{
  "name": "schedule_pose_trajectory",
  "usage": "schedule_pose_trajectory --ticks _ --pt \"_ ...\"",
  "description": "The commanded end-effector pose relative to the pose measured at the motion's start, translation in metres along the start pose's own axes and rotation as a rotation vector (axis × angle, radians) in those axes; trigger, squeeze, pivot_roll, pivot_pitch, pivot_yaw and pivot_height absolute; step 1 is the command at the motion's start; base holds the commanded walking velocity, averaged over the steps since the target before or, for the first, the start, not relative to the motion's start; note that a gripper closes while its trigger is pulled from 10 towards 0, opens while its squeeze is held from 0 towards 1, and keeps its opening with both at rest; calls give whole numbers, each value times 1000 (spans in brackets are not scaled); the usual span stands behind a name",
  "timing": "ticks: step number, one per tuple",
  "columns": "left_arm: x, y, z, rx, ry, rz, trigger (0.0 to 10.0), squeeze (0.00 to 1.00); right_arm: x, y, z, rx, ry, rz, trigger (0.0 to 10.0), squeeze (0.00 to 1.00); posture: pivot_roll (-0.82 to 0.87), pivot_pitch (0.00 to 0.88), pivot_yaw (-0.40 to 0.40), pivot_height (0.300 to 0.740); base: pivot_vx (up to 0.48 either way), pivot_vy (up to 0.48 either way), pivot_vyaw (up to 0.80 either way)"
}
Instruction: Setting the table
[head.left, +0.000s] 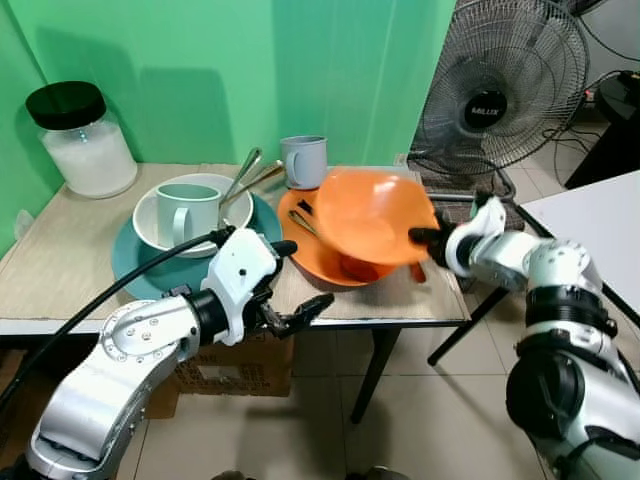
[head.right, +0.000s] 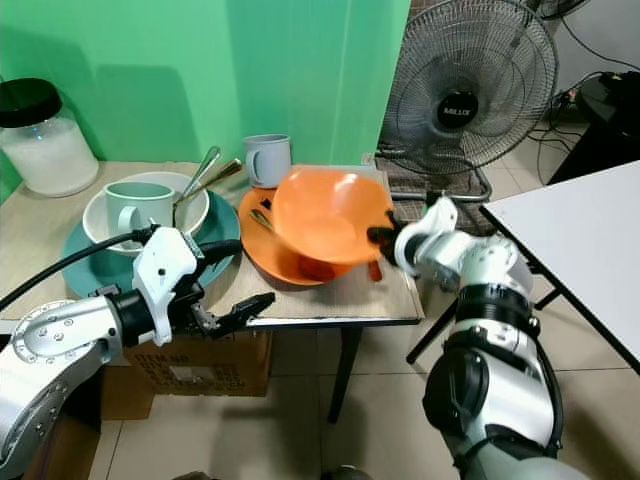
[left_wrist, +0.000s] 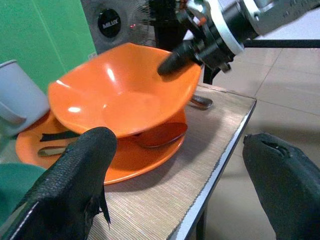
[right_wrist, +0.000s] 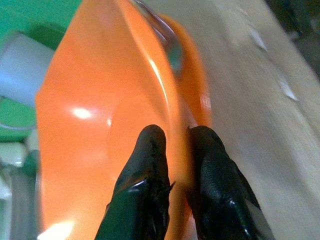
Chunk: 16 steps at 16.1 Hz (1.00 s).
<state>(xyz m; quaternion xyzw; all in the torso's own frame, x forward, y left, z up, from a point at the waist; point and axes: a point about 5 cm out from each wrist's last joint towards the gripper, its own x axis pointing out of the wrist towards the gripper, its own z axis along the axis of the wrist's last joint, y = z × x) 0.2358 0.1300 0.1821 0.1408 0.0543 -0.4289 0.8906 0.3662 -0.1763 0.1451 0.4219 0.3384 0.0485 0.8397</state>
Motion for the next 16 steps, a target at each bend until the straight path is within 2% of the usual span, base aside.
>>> schedule_pose_trajectory --ticks 1,4,9,10,11,13,14,15,16 --pt "1 1 1 12 -2 10 10000 51 -5 3 8 4 -28 22 0 0 13 38 -71 740 0 0 0" --pt "2 2 2 16 -6 16 10000 47 -10 4 11 -17 -41 40 0 0 13 25 -69 740 0 0 0" --pt "4 0 3 9 -23 24 10000 47 -31 1 23 -17 -94 89 0 0 8 6 -61 740 0 0 0" --pt "5 0 4 5 -31 30 10000 47 -41 4 29 -41 -173 126 0 0 3 0 -54 740 0 0 0" --pt "4 0 5 -3 -41 47 10000 47 -56 10 35 -118 -305 172 0 0 -1 0 -49 740 0 0 0" --pt "5 4 5 -7 -45 120 10000 43 -73 15 35 -191 -393 189 0 0 -20 0 -29 740 0 0 0" --pt "5 4 5 -7 -45 120 10000 43 -73 15 35 -191 -393 189 0 0 -20 0 -29 740 0 0 0" --pt "6 13 4 -27 -42 276 10000 47 -93 19 32 -256 -495 200 0 0 -35 0 -13 740 0 0 0" --pt "5 17 3 -56 -42 367 10000 47 -102 22 28 -306 -547 187 3961 0 -38 0 -15 740 0 0 0"
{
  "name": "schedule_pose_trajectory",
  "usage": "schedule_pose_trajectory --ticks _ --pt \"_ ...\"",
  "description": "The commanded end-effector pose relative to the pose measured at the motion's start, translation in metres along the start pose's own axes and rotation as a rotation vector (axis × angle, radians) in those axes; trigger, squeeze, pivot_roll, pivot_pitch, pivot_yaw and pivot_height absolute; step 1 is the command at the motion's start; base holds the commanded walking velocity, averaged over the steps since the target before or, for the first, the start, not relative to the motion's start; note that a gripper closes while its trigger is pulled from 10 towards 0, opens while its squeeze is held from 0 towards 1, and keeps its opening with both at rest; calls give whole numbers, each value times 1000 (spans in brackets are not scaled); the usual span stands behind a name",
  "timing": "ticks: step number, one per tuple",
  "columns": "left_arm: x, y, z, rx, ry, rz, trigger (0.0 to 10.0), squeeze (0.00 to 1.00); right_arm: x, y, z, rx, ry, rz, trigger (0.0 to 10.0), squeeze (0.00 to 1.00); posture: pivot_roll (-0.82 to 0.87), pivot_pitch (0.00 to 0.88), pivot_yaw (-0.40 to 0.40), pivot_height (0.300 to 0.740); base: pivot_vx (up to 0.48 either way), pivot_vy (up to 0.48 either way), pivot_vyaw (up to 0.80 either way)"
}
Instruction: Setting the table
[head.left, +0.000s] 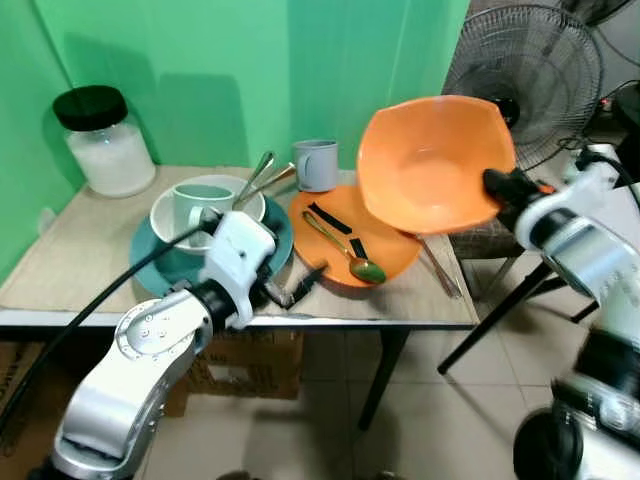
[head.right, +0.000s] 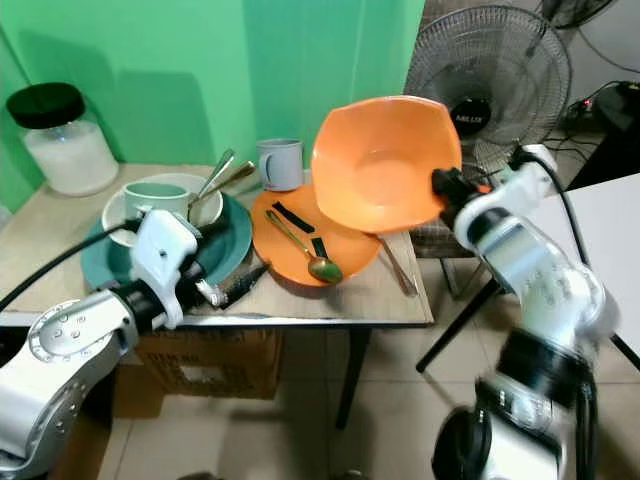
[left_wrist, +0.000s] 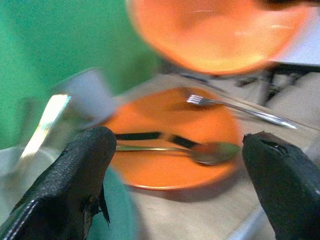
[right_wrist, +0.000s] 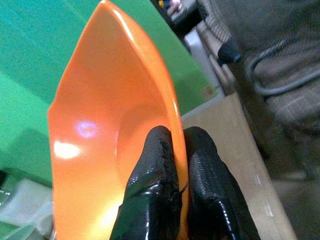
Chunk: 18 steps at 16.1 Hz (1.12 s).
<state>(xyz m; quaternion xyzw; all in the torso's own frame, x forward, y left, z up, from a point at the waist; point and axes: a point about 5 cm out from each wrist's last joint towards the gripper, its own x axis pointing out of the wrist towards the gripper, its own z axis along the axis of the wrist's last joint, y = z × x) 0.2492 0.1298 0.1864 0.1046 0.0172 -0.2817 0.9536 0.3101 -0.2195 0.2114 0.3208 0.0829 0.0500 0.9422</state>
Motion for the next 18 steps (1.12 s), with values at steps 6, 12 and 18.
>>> schedule_pose_trajectory --ticks 6,12,18 --pt "11 26 21 -1 -85 290 10000 0 -14 50 -5 -194 -207 187 10000 0 -41 0 1 740 0 0 0" --pt "4 25 1 -22 -30 439 10000 0 -33 36 -21 -420 -251 24 10000 0 -56 0 -16 740 0 0 -749" --pt "6 27 9 34 -49 438 10000 0 -38 35 -20 -438 -291 6 10000 0 -54 0 -18 740 0 0 -800"
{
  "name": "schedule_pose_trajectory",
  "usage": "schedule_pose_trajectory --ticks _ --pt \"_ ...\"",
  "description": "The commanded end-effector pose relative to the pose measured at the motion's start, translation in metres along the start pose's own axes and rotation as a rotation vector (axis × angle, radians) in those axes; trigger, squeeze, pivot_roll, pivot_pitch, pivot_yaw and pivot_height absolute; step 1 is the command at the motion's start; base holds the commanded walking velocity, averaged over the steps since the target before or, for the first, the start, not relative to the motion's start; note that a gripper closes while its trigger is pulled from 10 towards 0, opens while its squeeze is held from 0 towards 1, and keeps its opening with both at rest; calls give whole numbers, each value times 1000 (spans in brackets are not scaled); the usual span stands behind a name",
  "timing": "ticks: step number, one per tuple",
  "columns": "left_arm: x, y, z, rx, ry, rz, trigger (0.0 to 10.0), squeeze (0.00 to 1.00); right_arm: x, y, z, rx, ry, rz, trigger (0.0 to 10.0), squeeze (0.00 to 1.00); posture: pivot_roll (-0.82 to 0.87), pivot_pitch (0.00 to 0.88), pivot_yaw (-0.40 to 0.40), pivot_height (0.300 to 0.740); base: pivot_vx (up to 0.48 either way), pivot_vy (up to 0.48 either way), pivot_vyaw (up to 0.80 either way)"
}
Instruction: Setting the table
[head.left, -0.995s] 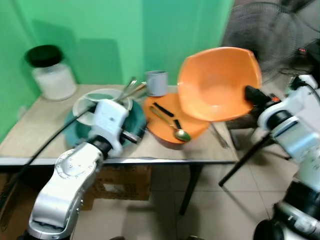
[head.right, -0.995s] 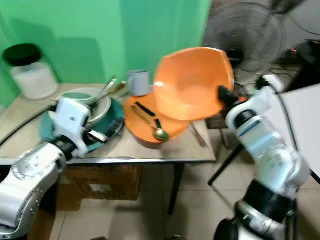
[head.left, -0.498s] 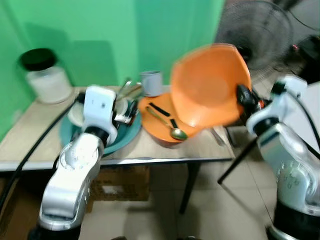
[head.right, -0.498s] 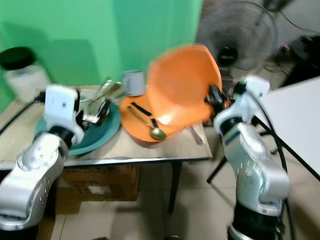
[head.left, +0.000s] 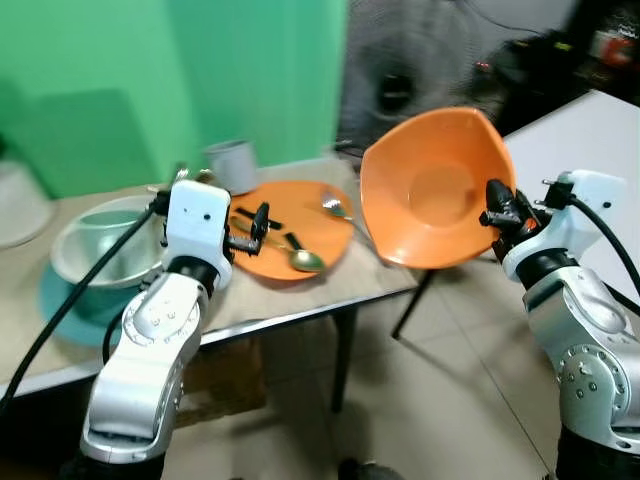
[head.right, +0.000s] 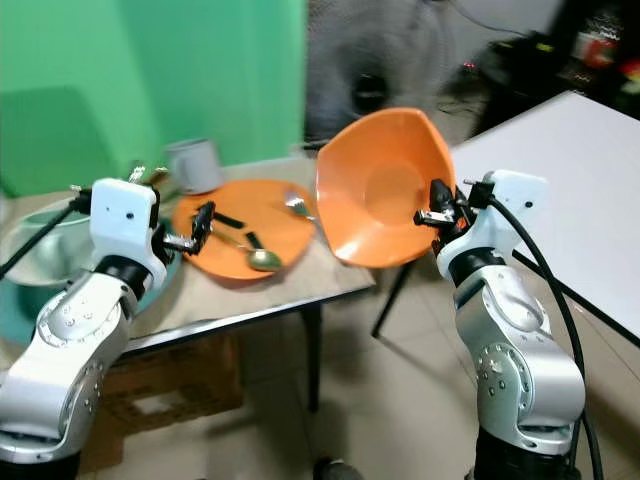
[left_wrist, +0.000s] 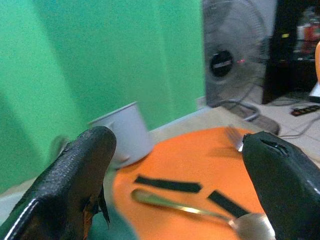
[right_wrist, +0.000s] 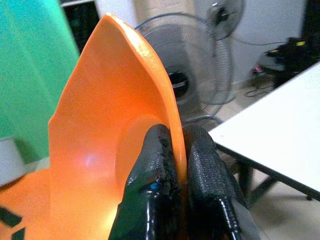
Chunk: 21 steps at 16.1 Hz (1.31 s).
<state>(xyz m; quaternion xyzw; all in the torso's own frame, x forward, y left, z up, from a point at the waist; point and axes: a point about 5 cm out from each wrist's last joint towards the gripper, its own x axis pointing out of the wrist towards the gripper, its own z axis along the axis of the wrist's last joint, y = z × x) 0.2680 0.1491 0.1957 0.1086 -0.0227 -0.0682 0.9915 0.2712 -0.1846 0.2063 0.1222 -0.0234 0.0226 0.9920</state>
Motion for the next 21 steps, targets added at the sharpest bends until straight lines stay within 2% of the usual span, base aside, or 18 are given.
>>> schedule_pose_trajectory --ticks 1,3,8,9,10,11,13,17,19,21 --pt "0 0 6 21 -23 -2 10000 0 -4 4 16 19 -94 11 10000 0 -53 0 -18 740 0 0 -800" --pt "-1 1 6 28 -22 -4 10000 0 -3 2 18 66 -115 -7 10000 0 -53 0 -15 740 0 0 -800" --pt "1 2 7 27 -26 -1 10000 0 -1 4 22 60 -125 4 10000 0 -58 0 -13 740 0 0 -800" --pt "1 3 7 20 -29 4 10000 0 0 4 19 37 -93 -7 10000 0 -59 0 -14 740 0 0 -781" --pt "0 5 6 10 -34 25 10000 0 1 3 13 -86 -35 -56 10000 0 -59 0 -14 740 0 0 -756" --pt "-1 7 4 -3 -28 37 10000 0 2 2 11 -141 -21 -84 10000 0 -59 0 -15 740 0 0 -663" --pt "-3 13 1 -12 -31 97 10000 0 5 3 11 -112 -34 -74 10000 0 -57 0 -22 740 0 0 -681" --pt "-5 13 -3 -54 -20 69 10000 0 10 6 12 -133 -57 -97 10000 0 -60 0 -26 740 0 0 -703" --pt "-6 12 -7 -61 -10 54 10000 0 12 8 2 -107 -2 -69 10000 0 -60 0 -28 740 0 0 -622" --pt "-6 12 -11 -58 8 46 10000 0 12 8 -11 -35 71 -70 10000 0 -57 0 -32 740 266 0 0"
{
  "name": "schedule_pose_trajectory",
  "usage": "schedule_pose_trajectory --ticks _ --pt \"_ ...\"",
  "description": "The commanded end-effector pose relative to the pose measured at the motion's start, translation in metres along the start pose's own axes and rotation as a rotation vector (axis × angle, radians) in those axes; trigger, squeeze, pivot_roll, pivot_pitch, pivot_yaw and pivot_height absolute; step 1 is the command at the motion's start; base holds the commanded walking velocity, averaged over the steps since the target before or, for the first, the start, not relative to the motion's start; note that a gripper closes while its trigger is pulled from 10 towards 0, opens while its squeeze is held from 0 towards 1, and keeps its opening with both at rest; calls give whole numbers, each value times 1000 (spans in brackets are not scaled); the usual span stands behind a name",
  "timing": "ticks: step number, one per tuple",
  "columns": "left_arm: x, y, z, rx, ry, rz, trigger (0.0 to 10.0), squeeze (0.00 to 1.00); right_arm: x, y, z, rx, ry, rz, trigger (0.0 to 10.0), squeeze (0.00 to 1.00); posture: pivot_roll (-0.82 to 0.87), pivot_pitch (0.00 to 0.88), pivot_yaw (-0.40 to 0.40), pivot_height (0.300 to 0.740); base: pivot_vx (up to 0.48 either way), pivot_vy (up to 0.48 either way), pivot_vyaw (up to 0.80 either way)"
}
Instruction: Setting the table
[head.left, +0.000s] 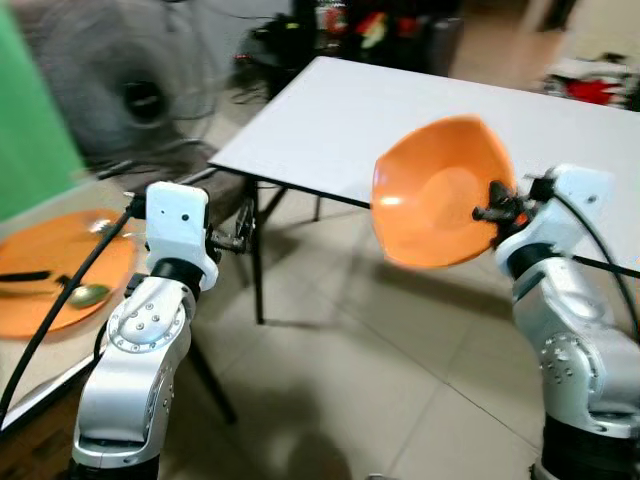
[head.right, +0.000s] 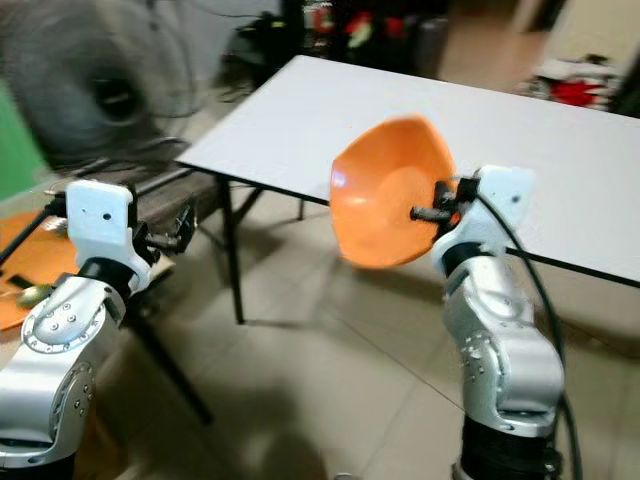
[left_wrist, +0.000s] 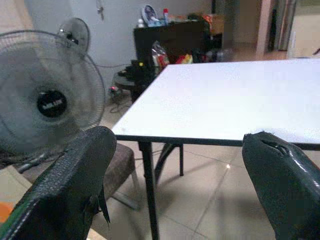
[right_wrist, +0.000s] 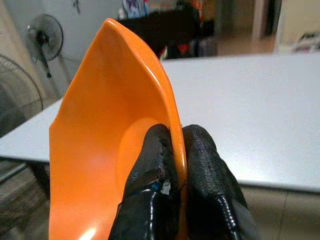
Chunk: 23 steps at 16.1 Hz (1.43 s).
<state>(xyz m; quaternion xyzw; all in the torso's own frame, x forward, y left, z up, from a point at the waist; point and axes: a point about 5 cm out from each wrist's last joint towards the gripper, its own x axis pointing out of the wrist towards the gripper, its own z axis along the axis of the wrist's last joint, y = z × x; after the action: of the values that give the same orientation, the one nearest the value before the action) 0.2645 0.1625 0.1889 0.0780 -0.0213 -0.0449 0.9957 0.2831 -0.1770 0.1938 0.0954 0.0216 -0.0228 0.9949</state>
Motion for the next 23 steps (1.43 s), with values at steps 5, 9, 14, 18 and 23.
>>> schedule_pose_trajectory --ticks 5,9,14,18,23 --pt "0 1 -2 3 9 -5 10000 0 2 10 -9 1 38 58 10000 0 -47 0 -38 740 281 0 0" --pt "1 2 -2 8 10 -12 10000 0 4 8 -10 4 42 44 10000 0 -45 0 -35 740 281 0 0" --pt "3 0 -2 8 6 -33 10000 0 4 8 -9 25 44 55 10000 0 -53 0 -29 740 282 0 -783" --pt "4 -3 -3 3 6 -49 10000 0 4 6 -7 31 30 55 10000 0 -59 0 -27 740 282 0 -400" --pt "1 -5 -10 -2 21 -57 10000 0 7 4 -4 63 29 68 10000 0 -55 0 -31 740 282 0 0"
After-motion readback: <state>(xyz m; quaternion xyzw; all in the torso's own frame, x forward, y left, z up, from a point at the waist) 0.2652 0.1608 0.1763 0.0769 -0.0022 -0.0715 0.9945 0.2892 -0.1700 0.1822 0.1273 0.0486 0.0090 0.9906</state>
